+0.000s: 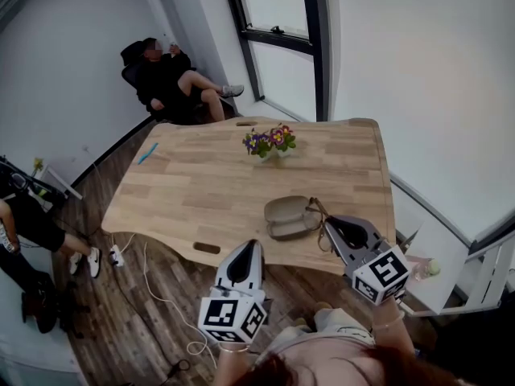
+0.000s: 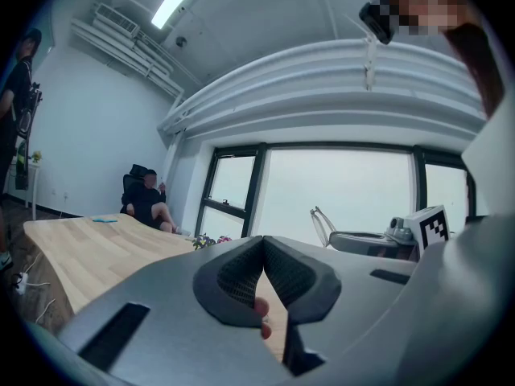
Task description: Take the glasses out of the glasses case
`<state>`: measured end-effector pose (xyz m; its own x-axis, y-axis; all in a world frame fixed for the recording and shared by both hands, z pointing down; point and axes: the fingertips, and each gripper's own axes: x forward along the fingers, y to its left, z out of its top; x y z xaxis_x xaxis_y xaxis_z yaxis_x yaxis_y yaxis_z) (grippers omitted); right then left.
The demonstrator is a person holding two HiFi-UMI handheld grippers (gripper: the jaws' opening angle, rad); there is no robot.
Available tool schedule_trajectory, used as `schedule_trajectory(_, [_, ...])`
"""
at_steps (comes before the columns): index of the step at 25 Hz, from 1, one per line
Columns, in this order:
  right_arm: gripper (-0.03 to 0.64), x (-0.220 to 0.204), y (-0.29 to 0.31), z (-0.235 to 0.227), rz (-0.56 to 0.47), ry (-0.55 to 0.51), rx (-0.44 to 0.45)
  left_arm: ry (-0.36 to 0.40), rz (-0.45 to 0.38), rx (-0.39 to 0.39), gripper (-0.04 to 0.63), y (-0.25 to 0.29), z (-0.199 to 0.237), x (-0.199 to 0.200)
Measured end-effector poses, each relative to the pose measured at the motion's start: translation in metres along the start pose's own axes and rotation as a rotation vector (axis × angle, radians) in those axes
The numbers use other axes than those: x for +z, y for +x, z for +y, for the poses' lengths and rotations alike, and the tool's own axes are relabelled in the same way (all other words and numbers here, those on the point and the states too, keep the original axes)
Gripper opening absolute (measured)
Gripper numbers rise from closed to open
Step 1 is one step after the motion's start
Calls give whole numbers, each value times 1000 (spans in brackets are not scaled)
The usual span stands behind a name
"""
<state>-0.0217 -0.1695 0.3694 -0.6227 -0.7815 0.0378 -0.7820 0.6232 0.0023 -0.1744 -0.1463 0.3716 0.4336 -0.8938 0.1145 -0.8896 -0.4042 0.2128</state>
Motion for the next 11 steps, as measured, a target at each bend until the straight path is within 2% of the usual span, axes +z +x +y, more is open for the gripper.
schedule_trajectory(11, [12,-7,8,12,11,6,-1,-11,8,-17,2,-4,6,-5])
